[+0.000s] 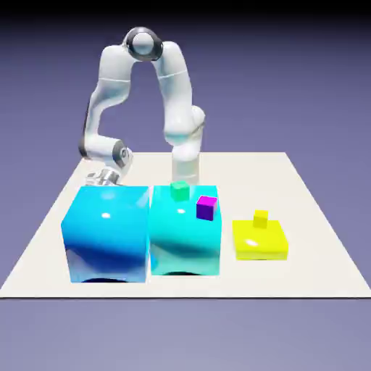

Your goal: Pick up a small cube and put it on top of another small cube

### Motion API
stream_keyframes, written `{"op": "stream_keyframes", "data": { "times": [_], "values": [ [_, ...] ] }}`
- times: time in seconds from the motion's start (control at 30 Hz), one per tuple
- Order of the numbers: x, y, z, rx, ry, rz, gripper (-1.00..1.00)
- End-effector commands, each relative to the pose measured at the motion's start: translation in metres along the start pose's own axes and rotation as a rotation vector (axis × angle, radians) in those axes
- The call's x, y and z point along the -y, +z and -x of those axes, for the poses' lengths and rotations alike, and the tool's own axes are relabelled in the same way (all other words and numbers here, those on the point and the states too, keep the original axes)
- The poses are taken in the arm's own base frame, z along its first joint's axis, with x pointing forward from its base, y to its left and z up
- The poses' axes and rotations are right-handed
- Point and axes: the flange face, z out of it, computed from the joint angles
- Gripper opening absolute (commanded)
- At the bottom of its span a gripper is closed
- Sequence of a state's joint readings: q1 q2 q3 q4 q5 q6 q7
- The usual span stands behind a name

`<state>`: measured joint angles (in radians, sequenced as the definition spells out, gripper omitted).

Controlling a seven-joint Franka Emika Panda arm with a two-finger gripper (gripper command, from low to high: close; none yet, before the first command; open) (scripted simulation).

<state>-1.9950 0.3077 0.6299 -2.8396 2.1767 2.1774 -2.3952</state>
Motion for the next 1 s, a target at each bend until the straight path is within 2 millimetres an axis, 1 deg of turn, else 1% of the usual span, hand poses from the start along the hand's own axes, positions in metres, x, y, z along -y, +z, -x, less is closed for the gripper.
{"op": "stream_keyframes", "data": {
  "times": [0.0, 0.07, 0.1, 0.13, 0.23, 0.37, 0.4, 0.43, 0.53, 0.67, 0.7, 0.73, 0.97],
  "values": [
    [0.003, -0.003, 0.011, 0.003, -0.007, 0.003, 0.0],
    [0.009, -0.011, 0.03, 0.005, -0.01, 0.018, 0.0],
    [0.006, -0.018, 0.033, -0.009, -0.005, 0.041, 0.0],
    [0.0, -0.022, 0.032, -0.029, 0.003, 0.065, 0.0],
    [-0.007, 0.002, 0.034, -0.035, 0.002, 0.06, 0.0],
    [-0.016, 0.034, 0.043, -0.028, 0.003, 0.066, 0.0],
    [-0.016, 0.034, 0.043, -0.028, 0.003, 0.066, -1.0],
    [-0.016, 0.034, 0.043, -0.028, 0.003, 0.066, -1.0],
    [-0.009, 0.01, 0.035, -0.035, 0.002, 0.06, -1.0],
    [0.0, -0.023, 0.032, -0.029, 0.003, 0.065, -1.0],
    [0.004, -0.018, 0.029, -0.032, 0.02, 0.028, -1.0],
    [0.003, -0.016, 0.025, -0.03, 0.044, 0.022, -1.0],
    [-0.001, -0.013, -0.004, -0.013, 0.213, 0.006, -1.0]
  ]
}}
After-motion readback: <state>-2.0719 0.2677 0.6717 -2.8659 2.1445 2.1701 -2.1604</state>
